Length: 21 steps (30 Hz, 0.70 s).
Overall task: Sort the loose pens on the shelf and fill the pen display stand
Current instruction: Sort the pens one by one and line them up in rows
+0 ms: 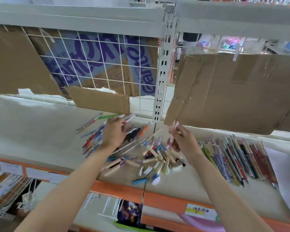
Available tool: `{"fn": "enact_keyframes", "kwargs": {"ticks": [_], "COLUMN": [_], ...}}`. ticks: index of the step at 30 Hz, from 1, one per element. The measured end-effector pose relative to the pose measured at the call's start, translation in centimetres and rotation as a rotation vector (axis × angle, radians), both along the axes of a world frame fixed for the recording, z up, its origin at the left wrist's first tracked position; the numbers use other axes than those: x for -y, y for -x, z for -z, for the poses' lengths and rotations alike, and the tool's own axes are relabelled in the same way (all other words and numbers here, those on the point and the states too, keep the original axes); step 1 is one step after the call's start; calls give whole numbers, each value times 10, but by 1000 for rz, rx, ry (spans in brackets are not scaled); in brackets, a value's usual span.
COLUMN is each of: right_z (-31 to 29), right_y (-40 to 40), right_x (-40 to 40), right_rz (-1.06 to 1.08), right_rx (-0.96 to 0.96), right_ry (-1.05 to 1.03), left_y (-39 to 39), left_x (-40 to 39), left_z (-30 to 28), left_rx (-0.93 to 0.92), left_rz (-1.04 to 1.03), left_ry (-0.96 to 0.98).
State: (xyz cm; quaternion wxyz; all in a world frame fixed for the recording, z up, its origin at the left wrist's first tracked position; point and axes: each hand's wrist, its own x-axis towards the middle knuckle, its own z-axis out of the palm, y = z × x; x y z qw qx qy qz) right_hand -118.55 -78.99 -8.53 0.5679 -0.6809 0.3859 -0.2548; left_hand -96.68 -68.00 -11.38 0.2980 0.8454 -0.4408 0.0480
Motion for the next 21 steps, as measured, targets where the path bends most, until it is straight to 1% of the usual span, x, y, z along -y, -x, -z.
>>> {"fn": "enact_keyframes", "kwargs": {"ticks": [1,3,5,7,13,16,18,20,21], "right_z": [2,7,15,23,36,37,34,31,29], "right_y": [4,13,22,31,50,49,44,37,33], "right_x": [5,13,17,17,16,14,9,3,-1], "right_rz": [-5,-41,-53,-46,-50,-58,-52,-16,-10], "right_rx": [-92,-296,-459,-582,-818,-917,-1001,-984,-915], "right_ry": [55,183,276,346,473,519,558,637,694], "left_y": [-8,-18,-22,-22,-19,-14,-9,-5,-4], "left_x": [5,13,15,14,-1,-21,-33,-43,-48], "left_z": [2,7,11,15,19,19,17,14,12], "left_rx": [79,176,189,175,222,260,249,196,176], "left_rz": [-18,-20,-10,-6,-3,25,35,23,12], "left_ry": [-54,-178,-271,-279,-241,-218,-206,-177,-153]}}
